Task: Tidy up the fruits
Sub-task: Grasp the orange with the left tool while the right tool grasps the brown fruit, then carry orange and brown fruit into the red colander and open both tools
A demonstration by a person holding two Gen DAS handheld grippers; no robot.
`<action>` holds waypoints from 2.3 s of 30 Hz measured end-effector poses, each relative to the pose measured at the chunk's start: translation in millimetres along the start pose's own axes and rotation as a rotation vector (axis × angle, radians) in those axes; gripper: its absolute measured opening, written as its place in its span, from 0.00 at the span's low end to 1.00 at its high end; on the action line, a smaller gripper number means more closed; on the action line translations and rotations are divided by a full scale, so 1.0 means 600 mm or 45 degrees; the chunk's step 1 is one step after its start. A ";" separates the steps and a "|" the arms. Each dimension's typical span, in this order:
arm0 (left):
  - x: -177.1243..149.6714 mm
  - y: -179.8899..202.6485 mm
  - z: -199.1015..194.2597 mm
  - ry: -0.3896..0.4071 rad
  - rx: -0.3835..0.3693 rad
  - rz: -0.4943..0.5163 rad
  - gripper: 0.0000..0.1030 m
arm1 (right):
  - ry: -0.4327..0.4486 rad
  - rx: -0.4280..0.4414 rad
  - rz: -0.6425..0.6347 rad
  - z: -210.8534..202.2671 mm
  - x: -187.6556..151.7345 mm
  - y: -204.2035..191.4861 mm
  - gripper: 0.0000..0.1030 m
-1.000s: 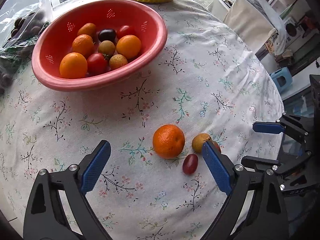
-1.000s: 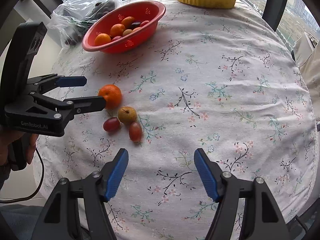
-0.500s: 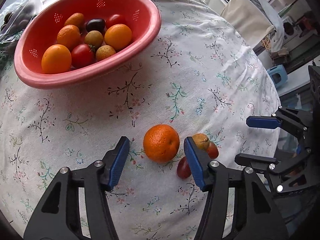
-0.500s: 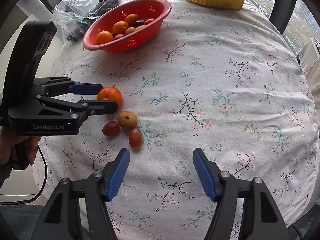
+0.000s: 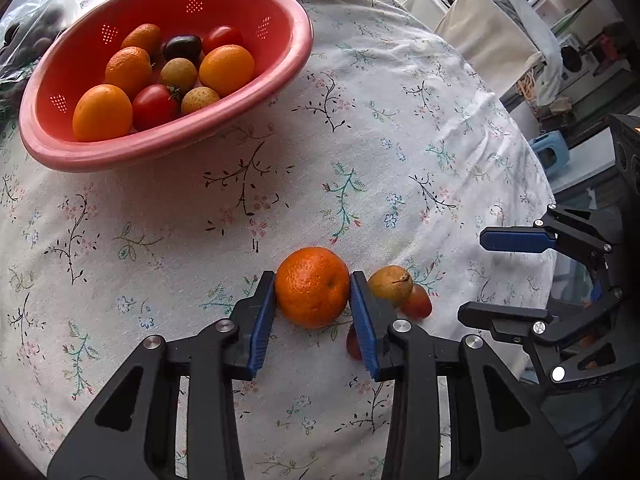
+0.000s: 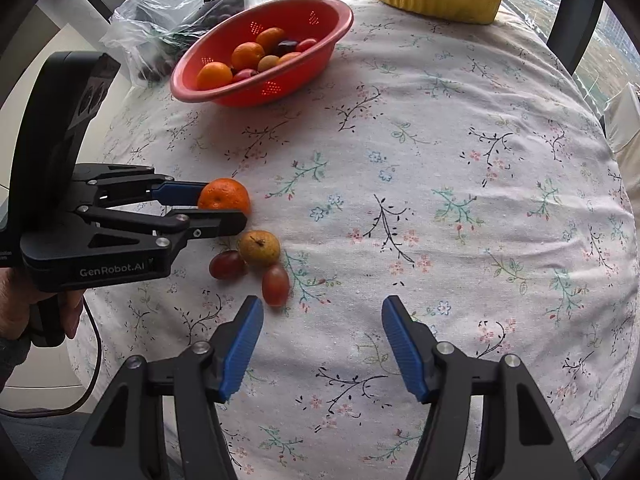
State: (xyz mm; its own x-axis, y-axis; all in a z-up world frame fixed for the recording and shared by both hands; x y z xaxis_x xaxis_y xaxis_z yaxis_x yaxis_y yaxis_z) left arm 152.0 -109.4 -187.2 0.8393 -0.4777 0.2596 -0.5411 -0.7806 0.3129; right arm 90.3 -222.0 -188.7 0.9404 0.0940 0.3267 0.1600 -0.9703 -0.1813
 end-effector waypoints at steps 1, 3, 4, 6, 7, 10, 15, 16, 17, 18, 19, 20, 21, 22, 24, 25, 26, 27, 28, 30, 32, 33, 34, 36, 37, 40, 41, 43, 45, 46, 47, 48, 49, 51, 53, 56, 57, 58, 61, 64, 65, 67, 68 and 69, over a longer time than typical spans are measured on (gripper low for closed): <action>-0.002 -0.002 -0.003 0.008 0.001 -0.006 0.33 | -0.001 0.004 -0.008 0.001 0.002 -0.003 0.62; -0.005 -0.007 -0.010 0.023 0.002 -0.025 0.33 | -0.002 0.015 -0.027 0.005 0.009 -0.009 0.62; -0.008 -0.010 -0.014 0.031 0.004 -0.036 0.33 | -0.002 0.021 -0.038 0.006 0.013 -0.013 0.61; -0.013 -0.018 -0.024 0.046 0.007 -0.064 0.33 | -0.003 0.034 -0.065 0.011 0.022 -0.022 0.59; -0.017 -0.023 -0.029 0.054 0.009 -0.080 0.33 | -0.004 0.041 -0.081 0.013 0.026 -0.028 0.58; -0.031 -0.037 -0.042 0.071 0.015 -0.126 0.33 | -0.009 0.058 -0.135 0.022 0.039 -0.043 0.55; -0.064 -0.056 -0.055 0.084 0.019 -0.195 0.33 | -0.033 0.069 -0.209 0.038 0.051 -0.065 0.51; -0.069 -0.058 -0.056 0.084 0.019 -0.205 0.33 | -0.041 0.069 -0.217 0.042 0.052 -0.067 0.50; -0.074 -0.060 -0.057 0.085 0.020 -0.216 0.33 | -0.051 0.070 -0.225 0.046 0.052 -0.069 0.49; -0.078 -0.062 -0.057 0.085 0.020 -0.225 0.33 | -0.064 0.068 -0.235 0.052 0.053 -0.071 0.47; -0.082 -0.064 -0.058 0.085 0.021 -0.233 0.33 | -0.072 0.065 -0.243 0.055 0.053 -0.072 0.46; -0.085 -0.066 -0.059 0.087 0.022 -0.240 0.33 | -0.080 0.064 -0.250 0.058 0.051 -0.073 0.45; -0.087 -0.068 -0.060 0.090 0.023 -0.246 0.33 | -0.085 0.065 -0.256 0.061 0.051 -0.076 0.44; -0.088 -0.069 -0.061 0.093 0.023 -0.250 0.33 | -0.084 0.067 -0.260 0.062 0.052 -0.077 0.43; -0.089 -0.071 -0.063 0.097 0.026 -0.257 0.33 | -0.089 0.069 -0.267 0.063 0.054 -0.079 0.40; -0.089 -0.073 -0.064 0.098 0.026 -0.260 0.33 | -0.089 0.072 -0.270 0.064 0.055 -0.080 0.38; -0.090 -0.073 -0.064 0.099 0.026 -0.262 0.33 | -0.093 0.073 -0.276 0.067 0.055 -0.085 0.37; -0.089 -0.072 -0.064 0.099 0.027 -0.263 0.33 | -0.096 0.074 -0.282 0.068 0.056 -0.086 0.35; -0.090 -0.074 -0.064 0.100 0.026 -0.264 0.33 | -0.098 0.078 -0.284 0.068 0.056 -0.088 0.32; -0.090 -0.073 -0.063 0.100 0.025 -0.265 0.33 | -0.103 0.087 -0.283 0.065 0.056 -0.084 0.30; -0.091 -0.073 -0.063 0.097 0.021 -0.265 0.33 | -0.104 0.094 -0.277 0.064 0.055 -0.084 0.29; -0.092 -0.072 -0.063 0.096 0.020 -0.263 0.33 | -0.105 0.098 -0.273 0.064 0.055 -0.083 0.28; -0.090 -0.070 -0.061 0.096 0.020 -0.261 0.33 | -0.105 0.103 -0.267 0.064 0.055 -0.082 0.28; -0.089 -0.070 -0.062 0.095 0.018 -0.256 0.33 | -0.106 0.115 -0.254 0.063 0.055 -0.080 0.28; -0.088 -0.069 -0.061 0.094 0.018 -0.254 0.33 | -0.106 0.122 -0.246 0.062 0.054 -0.079 0.28; -0.087 -0.067 -0.060 0.093 0.016 -0.248 0.33 | -0.096 0.149 -0.216 0.057 0.054 -0.079 0.28; -0.086 -0.067 -0.060 0.094 0.016 -0.247 0.33 | -0.091 0.156 -0.206 0.054 0.056 -0.078 0.28; -0.084 -0.065 -0.059 0.096 0.016 -0.245 0.33 | -0.077 0.171 -0.179 0.047 0.060 -0.074 0.28; -0.083 -0.065 -0.061 0.100 0.016 -0.244 0.33 | -0.064 0.182 -0.158 0.041 0.066 -0.070 0.28; -0.082 -0.065 -0.062 0.101 0.015 -0.243 0.33 | -0.064 0.181 -0.153 0.040 0.067 -0.067 0.28; -0.081 -0.065 -0.062 0.103 0.014 -0.241 0.33 | -0.067 0.173 -0.152 0.041 0.069 -0.064 0.28; -0.080 -0.064 -0.064 0.106 0.014 -0.241 0.33 | -0.069 0.167 -0.150 0.041 0.069 -0.060 0.28; -0.080 -0.065 -0.067 0.110 0.014 -0.238 0.33 | -0.069 0.164 -0.145 0.041 0.071 -0.058 0.28; -0.075 -0.064 -0.073 0.122 0.014 -0.238 0.33 | -0.062 0.161 -0.130 0.039 0.074 -0.052 0.28; -0.068 -0.064 -0.083 0.139 0.016 -0.235 0.33 | -0.046 0.154 -0.115 0.031 0.080 -0.044 0.28; -0.051 -0.069 -0.102 0.172 0.021 -0.231 0.33 | -0.010 0.141 -0.077 0.017 0.100 -0.025 0.28; -0.043 -0.072 -0.109 0.186 0.026 -0.230 0.33 | 0.004 0.138 -0.059 0.011 0.109 -0.017 0.28; -0.034 -0.076 -0.117 0.200 0.031 -0.228 0.33 | 0.019 0.135 -0.041 0.005 0.120 -0.009 0.28; -0.004 -0.087 -0.142 0.246 0.050 -0.222 0.33 | 0.077 0.122 0.000 -0.017 0.157 0.013 0.28; 0.032 -0.103 -0.163 0.286 0.072 -0.213 0.33 | 0.137 0.112 0.021 -0.037 0.202 0.024 0.28; 0.044 -0.110 -0.169 0.297 0.081 -0.209 0.33 | 0.156 0.110 0.020 -0.041 0.216 0.024 0.28; 0.069 -0.123 -0.179 0.317 0.097 -0.207 0.33 | 0.189 0.108 0.010 -0.049 0.246 0.016 0.28; 0.081 -0.129 -0.183 0.326 0.106 -0.207 0.33 | 0.203 0.110 0.003 -0.052 0.260 0.011 0.28; 0.091 -0.137 -0.187 0.334 0.113 -0.207 0.33 | 0.216 0.113 -0.005 -0.055 0.275 0.006 0.28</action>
State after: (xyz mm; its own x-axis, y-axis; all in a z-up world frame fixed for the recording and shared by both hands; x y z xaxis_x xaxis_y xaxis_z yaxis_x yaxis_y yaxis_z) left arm 236.6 -26.1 -96.0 0.8658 -0.2322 0.4432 -0.3843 -0.8759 0.2918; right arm 236.1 -217.5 -104.6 0.8768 0.0515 0.4781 0.1963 -0.9460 -0.2581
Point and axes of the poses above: each gripper's, at about its wrist camera, not at the fingertips, and z roughly the way its jaws point, y to its right, x to its top, the point moved 7 cm from there along z, roughly the way its jaws point, and after that the axes turned 1 degree about -x, right-handed, at the moved point
